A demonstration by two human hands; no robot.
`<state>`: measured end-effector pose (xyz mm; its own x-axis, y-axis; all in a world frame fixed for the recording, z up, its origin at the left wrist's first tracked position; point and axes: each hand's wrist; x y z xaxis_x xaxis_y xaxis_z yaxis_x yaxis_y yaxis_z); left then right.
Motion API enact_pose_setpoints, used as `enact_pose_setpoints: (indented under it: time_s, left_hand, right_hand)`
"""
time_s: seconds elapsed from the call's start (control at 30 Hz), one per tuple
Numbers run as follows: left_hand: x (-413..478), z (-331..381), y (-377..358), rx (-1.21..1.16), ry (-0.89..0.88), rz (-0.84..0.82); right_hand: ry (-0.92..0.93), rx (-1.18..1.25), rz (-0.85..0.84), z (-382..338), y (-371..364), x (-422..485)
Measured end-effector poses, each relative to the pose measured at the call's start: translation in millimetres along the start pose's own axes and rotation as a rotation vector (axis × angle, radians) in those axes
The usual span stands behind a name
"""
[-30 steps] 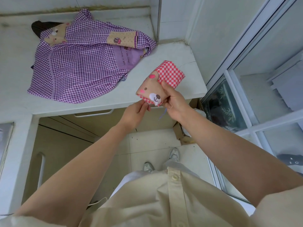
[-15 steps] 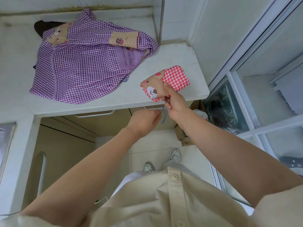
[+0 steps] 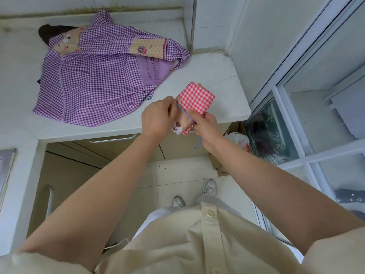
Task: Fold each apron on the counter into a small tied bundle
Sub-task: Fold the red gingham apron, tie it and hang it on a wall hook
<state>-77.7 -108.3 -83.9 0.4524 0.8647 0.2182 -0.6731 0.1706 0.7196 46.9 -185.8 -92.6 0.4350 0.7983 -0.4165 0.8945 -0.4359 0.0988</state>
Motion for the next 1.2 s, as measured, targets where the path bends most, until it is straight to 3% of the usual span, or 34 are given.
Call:
enact_pose_setpoints:
  time_s: [0.1,0.23,0.37,0.6,0.8,1.0,1.1,1.2]
  left_hand:
    - [2,-9,-4,-0.175,0.198,0.000]
    - [4,-19,-4,-0.363,0.147,-0.137]
    - [-3,-10,-1,-0.687,0.327,-0.205]
    - [0,-6,-10,-0.870,0.454,-0.020]
    - [1,-10,-2,-1.022,0.544,0.047]
    - [0,-12,5,-1.068,0.639,0.124]
    - [-1,-13,11,-1.109,0.652,0.084]
    - [-3,-11,15,-1.095,0.645,-0.187]
  right_hand:
    - [0.013,-0.023,-0.018,-2,-2,-1]
    - [-0.023,-0.049,-0.084,6,1,-3]
    - [0.000,0.011,-0.107,6,0,-5]
    - [0.052,0.068,-0.208,0,-4,-11]
    - [-0.050,0.288,-0.287,-1,3,-10]
    - [-0.089,0.337,-0.213,4,15,-10]
    - [-0.145,0.177,-0.397,8,20,-10]
    - [-0.220,-0.018,-0.653,10,22,-10]
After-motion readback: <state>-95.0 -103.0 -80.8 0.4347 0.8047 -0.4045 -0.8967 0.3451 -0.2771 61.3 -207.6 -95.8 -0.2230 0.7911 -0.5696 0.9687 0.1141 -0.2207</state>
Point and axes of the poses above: each hand's wrist, its own x-axis towards the middle knuckle, its own y-axis out of the back of the hand, z = x × y, and after that the axes turned 13 degrees about -x, right-handed
